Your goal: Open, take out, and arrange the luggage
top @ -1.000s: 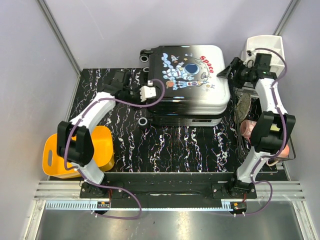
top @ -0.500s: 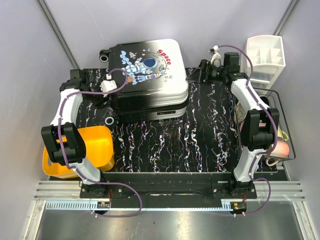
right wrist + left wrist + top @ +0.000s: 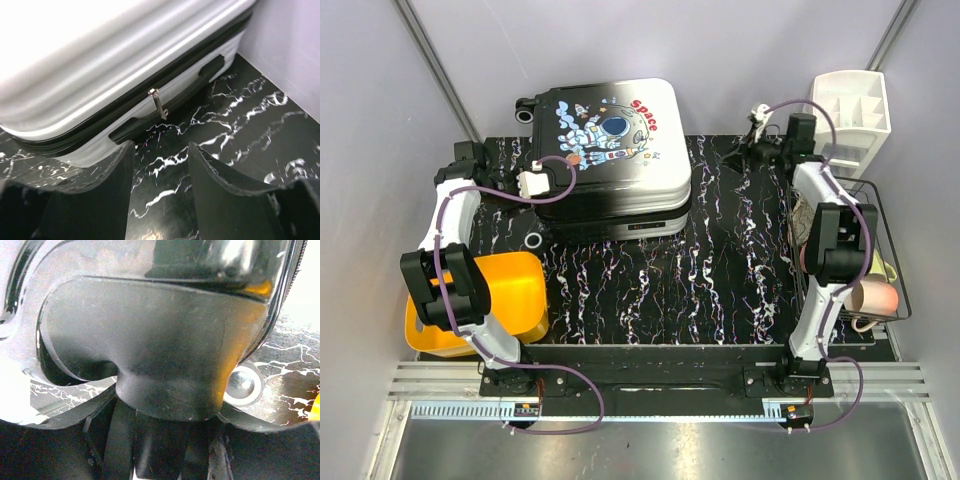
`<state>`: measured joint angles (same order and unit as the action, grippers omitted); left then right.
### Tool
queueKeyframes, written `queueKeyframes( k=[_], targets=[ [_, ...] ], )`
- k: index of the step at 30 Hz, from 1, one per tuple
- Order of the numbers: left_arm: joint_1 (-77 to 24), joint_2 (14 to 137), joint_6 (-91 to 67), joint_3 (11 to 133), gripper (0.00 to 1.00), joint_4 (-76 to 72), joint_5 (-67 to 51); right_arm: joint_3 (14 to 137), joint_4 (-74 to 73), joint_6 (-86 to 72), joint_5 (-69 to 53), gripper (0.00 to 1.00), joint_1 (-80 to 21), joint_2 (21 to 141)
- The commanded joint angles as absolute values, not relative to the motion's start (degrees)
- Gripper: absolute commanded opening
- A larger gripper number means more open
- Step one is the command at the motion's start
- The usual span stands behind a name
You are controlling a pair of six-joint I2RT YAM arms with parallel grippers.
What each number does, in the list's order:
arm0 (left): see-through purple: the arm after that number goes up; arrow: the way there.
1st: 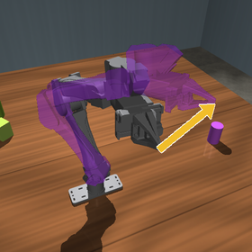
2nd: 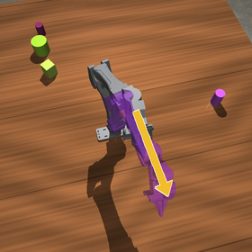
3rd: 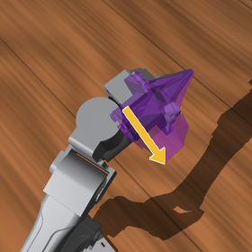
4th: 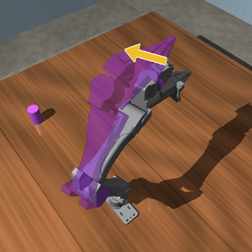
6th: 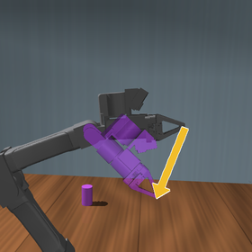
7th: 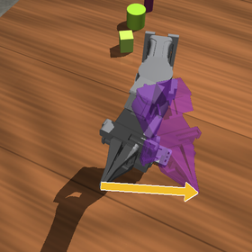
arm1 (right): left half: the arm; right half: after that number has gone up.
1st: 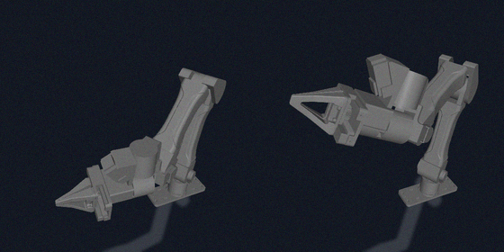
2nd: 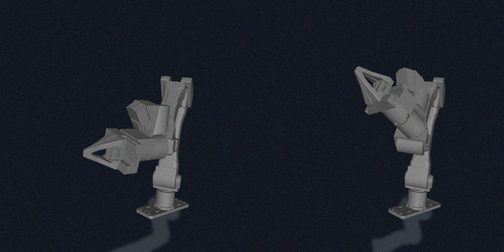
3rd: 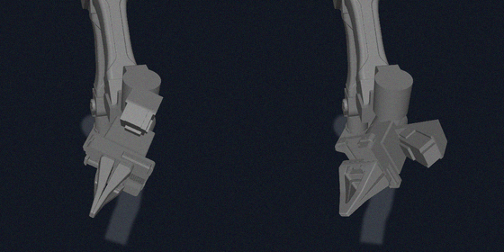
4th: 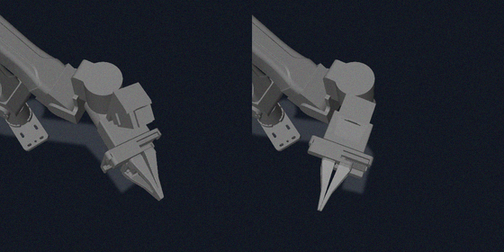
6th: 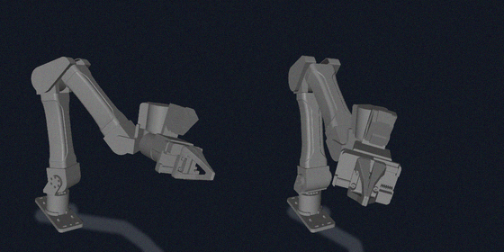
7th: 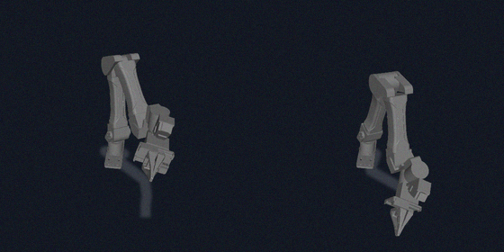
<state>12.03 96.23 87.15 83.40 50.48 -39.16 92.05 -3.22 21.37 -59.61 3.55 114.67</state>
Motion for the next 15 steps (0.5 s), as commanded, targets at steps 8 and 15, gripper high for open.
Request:
queueKeyframes(
  k=[8,15],
  targets=[
    [13.89,95.89,89.56,83.76,0.07,48.52,-38.76,102.30,0.35,42.97,-60.91,0.56,-4.22,127.69],
    [13.97,96.15,89.56,84.11,0.07,48.52,-38.23,105.47,-1.39,49.21,-60.99,0.55,-5.97,131.92]
  ],
)
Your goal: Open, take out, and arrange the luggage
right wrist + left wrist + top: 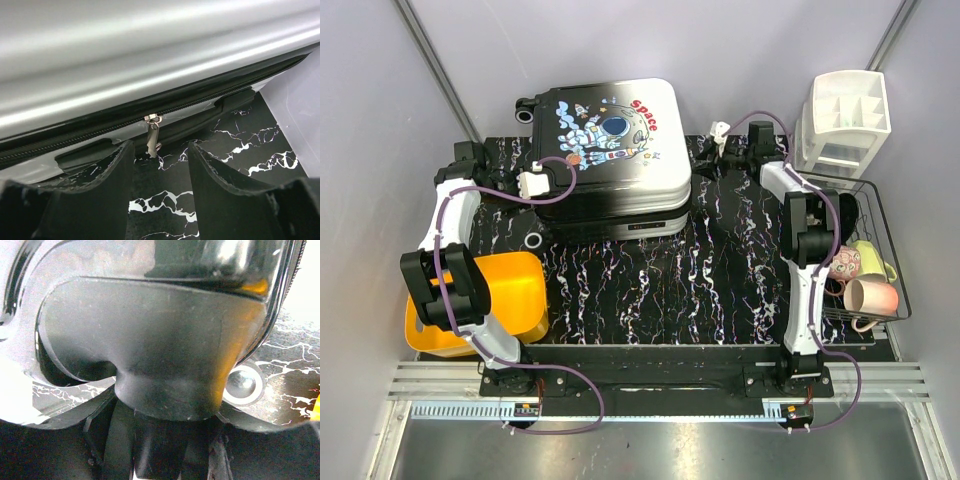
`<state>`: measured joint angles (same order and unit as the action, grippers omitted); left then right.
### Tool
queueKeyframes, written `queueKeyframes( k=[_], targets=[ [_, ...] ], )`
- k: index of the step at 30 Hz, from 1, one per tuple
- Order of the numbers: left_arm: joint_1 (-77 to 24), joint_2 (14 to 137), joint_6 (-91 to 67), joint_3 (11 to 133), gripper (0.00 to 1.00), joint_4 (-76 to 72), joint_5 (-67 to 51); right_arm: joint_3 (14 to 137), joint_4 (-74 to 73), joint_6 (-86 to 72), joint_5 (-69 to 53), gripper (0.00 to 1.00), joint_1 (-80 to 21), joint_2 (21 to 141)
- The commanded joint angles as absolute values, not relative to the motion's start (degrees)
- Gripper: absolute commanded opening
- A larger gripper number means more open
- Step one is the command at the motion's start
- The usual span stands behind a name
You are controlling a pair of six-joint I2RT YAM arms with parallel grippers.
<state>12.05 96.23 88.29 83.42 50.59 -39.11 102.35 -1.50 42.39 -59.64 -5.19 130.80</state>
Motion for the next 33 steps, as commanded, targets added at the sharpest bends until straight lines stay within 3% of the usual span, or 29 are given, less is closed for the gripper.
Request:
queueKeyframes(
  k=[1,16,17,19,21,23,33],
  targets=[
    [13.97,96.07,89.65,84.11,0.07,48.52,-38.23,105.56,-1.41,49.74,-61.17,0.55,-6.06,132.10],
    [13.89,96.86,88.42,84.81,0.07,48.52,-37.27,108.46,-3.78,60.99,-64.59,0.51,-8.79,135.61],
    [13.89,96.77,88.42,84.73,0.07,48.60,-37.18,108.54,-3.78,61.52,-64.95,0.49,-8.79,135.70],
    [13.89,96.51,88.33,84.38,0.07,48.52,-37.00,108.46,-3.78,62.05,-65.74,0.35,-8.79,135.53],
    [13.89,96.24,88.33,84.02,0.07,48.52,-36.91,108.02,-3.96,62.49,-66.09,0.14,-8.79,135.00],
    [13.89,95.98,87.98,83.76,0.06,48.60,-37.09,106.18,-3.96,63.37,-65.92,0.00,-8.79,133.86],
    [13.80,95.54,83.59,82.44,0.00,48.60,-35.68,98.44,-14.57,65.56,-58.80,0.00,-8.70,125.25]
  ],
)
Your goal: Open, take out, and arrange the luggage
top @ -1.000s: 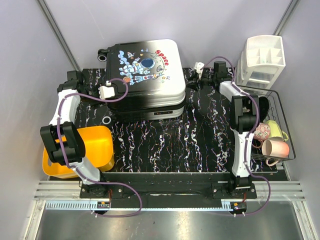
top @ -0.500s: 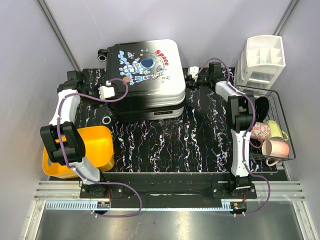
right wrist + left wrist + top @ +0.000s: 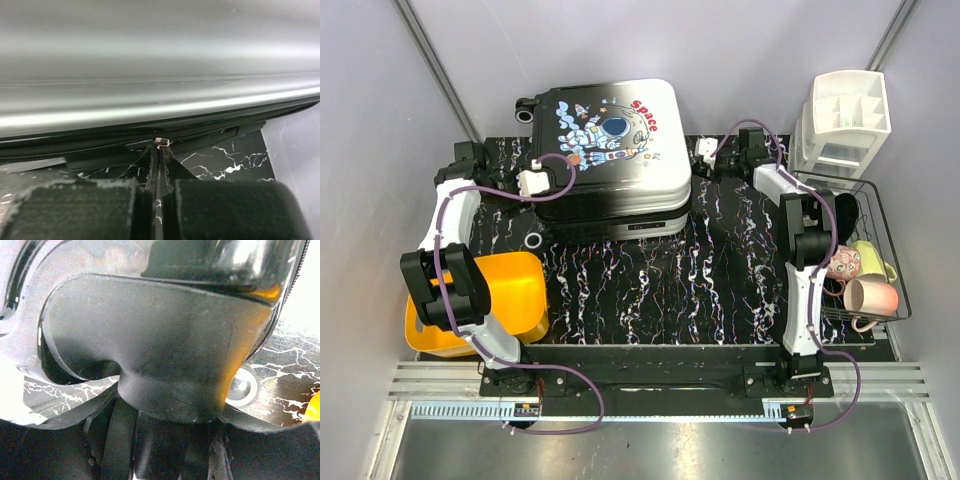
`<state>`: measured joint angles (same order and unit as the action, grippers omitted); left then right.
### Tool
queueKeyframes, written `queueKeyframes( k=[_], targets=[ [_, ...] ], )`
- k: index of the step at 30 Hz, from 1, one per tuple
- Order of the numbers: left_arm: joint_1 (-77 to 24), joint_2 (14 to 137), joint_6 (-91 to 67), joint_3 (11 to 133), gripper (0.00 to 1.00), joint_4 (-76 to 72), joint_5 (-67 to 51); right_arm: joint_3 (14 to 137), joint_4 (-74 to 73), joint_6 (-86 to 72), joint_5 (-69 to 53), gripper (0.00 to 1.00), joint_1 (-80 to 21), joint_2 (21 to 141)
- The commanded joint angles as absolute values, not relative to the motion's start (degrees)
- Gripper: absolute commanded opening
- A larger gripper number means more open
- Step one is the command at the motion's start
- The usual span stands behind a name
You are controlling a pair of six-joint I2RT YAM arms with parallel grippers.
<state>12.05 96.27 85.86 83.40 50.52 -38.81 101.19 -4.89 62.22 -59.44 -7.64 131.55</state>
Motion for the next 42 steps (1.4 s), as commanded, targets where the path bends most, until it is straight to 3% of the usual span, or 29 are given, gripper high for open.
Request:
queueKeyframes(
  k=[1,9,21,24,28,33,38,42],
  targets=[
    [13.80,95.54,83.24,82.44,0.00,48.43,-35.77,97.65,-16.50,65.91,-58.19,0.00,-8.70,124.37],
    [13.36,96.33,73.93,83.15,0.00,46.76,-34.81,89.84,-22.24,60.85,-54.33,0.00,-9.40,117.34],
    [11.08,95.72,59.60,80.08,0.00,45.53,-32.35,62.43,11.72,20.08,-39.12,0.00,-14.41,99.51],
    [10.81,95.10,57.57,78.23,0.00,45.44,-32.34,55.91,15.02,16.10,-39.55,0.00,-15.29,94.32],
    [10.72,94.13,53.71,76.91,0.00,44.82,-33.74,53.45,12.82,12.49,-36.57,0.00,-18.88,91.06],
    [9.59,92.64,49.48,73.75,0.00,44.82,-37.09,49.31,24.66,3.99,-25.44,0.00,-25.91,91.40],
    [7.65,90.09,50.18,70.32,0.00,45.96,-39.11,52.11,31.02,-4.91,-18.03,0.00,-30.14,96.23],
    [2.74,88.42,49.58,68.03,0.00,48.60,-39.02,56.24,31.72,-1.77,-10.82,0.00,-28.66,97.38]
  ],
)
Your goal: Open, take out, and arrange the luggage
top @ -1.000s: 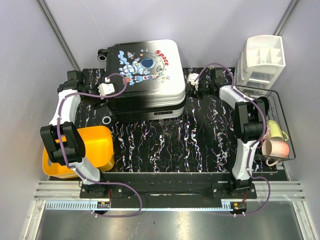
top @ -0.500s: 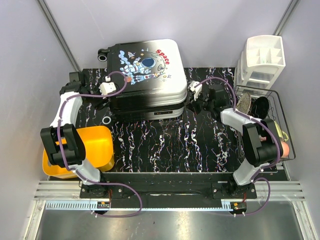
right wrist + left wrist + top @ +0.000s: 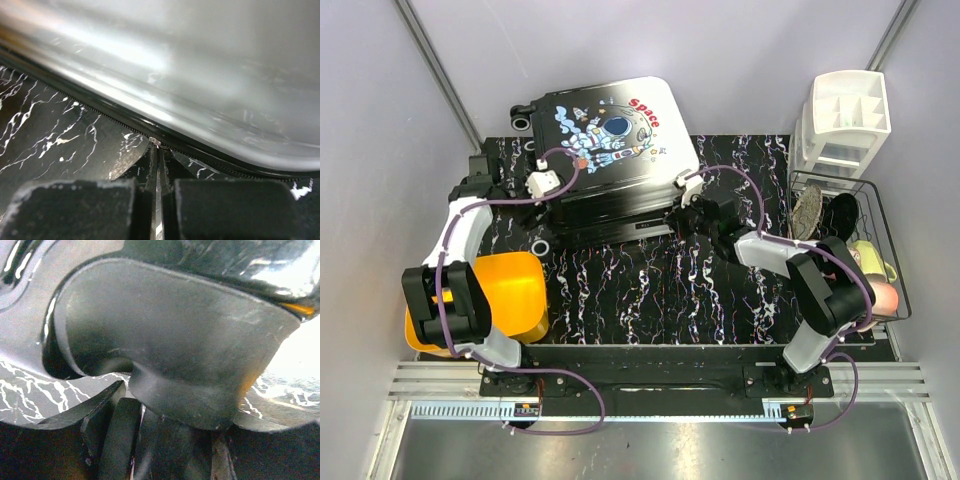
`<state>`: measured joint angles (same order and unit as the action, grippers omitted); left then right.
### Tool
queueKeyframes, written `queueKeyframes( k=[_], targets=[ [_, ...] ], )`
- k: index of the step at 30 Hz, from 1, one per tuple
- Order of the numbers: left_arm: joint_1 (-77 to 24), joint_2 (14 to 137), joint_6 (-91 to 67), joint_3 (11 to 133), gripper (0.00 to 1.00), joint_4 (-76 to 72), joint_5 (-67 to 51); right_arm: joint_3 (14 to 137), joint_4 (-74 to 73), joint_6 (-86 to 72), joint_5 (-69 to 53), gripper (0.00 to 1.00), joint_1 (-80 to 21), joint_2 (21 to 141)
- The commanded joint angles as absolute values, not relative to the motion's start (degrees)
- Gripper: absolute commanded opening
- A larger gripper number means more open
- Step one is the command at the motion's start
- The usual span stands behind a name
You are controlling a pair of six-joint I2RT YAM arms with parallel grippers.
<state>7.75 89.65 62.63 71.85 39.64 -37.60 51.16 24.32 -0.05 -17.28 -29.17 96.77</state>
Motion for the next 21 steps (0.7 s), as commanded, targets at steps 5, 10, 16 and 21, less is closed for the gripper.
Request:
queueKeyframes(
  k=[5,10,16,21],
  targets=[
    [-5.78,85.52,42.47,64.78,0.00,47.03,-40.77,58.19,29.27,-0.71,-13.53,0.00,-23.21,96.07],
    [-10.98,85.34,25.54,64.42,0.00,39.12,-45.17,54.85,26.63,2.64,-20.12,0.00,-20.40,93.26],
    [-13.01,87.27,1.63,64.43,0.00,26.91,-44.21,49.23,24.88,-4.56,-22.77,0.00,-22.23,88.34],
    [-15.55,86.66,-9.04,61.35,0.00,18.65,-40.34,43.96,27.67,-11.15,-18.91,0.00,-31.01,83.85]
  ],
)
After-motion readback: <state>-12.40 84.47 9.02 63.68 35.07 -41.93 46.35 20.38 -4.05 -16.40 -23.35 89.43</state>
